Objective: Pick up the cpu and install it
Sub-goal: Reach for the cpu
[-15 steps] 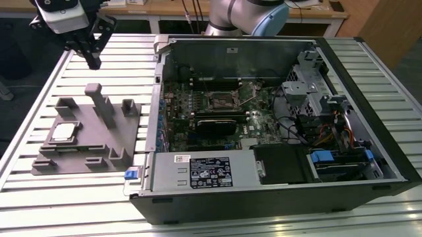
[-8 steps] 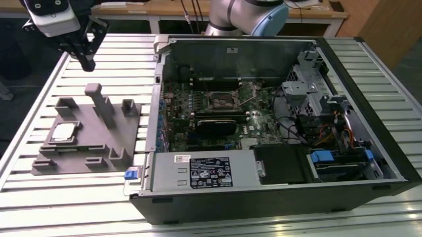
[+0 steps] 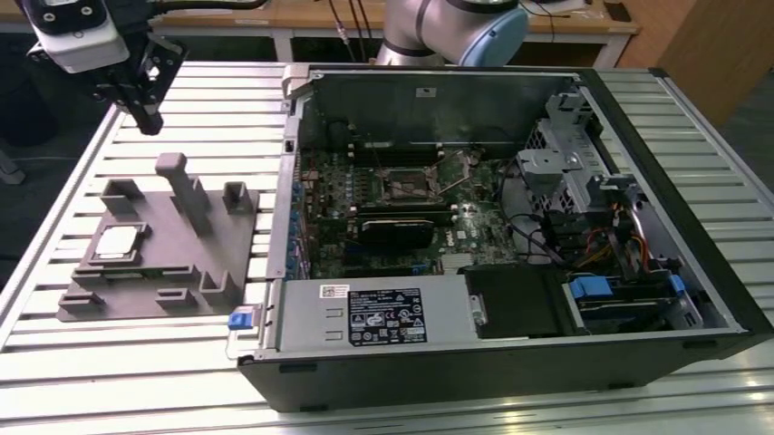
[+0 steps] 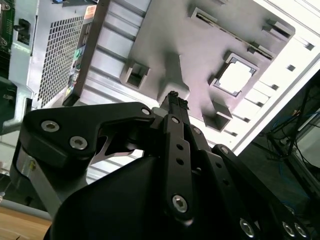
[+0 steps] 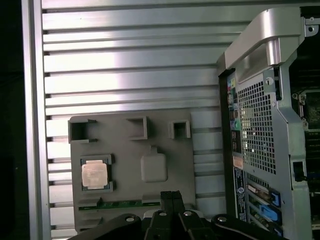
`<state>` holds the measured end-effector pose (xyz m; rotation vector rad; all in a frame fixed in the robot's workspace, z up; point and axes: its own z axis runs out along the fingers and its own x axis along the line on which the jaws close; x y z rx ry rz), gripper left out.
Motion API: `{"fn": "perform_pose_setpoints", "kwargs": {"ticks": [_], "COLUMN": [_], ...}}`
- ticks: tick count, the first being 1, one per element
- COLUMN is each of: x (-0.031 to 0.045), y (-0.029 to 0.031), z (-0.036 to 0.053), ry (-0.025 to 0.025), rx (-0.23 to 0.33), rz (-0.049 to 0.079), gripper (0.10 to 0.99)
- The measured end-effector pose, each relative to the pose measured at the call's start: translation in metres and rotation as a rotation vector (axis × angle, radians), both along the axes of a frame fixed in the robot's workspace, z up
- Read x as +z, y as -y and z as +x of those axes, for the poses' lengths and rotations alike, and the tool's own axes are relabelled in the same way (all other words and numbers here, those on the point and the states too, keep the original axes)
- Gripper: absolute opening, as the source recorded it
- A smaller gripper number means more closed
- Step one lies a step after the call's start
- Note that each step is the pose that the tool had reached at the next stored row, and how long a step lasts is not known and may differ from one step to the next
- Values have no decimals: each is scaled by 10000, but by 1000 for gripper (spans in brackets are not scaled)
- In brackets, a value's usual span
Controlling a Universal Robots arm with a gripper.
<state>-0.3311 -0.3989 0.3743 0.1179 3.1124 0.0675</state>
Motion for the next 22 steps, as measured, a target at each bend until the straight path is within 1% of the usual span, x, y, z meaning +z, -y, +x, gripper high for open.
{"fn": "perform_pose_setpoints", "kwargs": {"ticks": [10, 14, 22], "x": [-45, -76, -150], "y": [0, 0, 0], "z": [-159, -218, -294], "ry": [-1, -1, -1], "rx": [0, 0, 0], "rz": [-2, -2, -2], "gripper": [106, 106, 106]}}
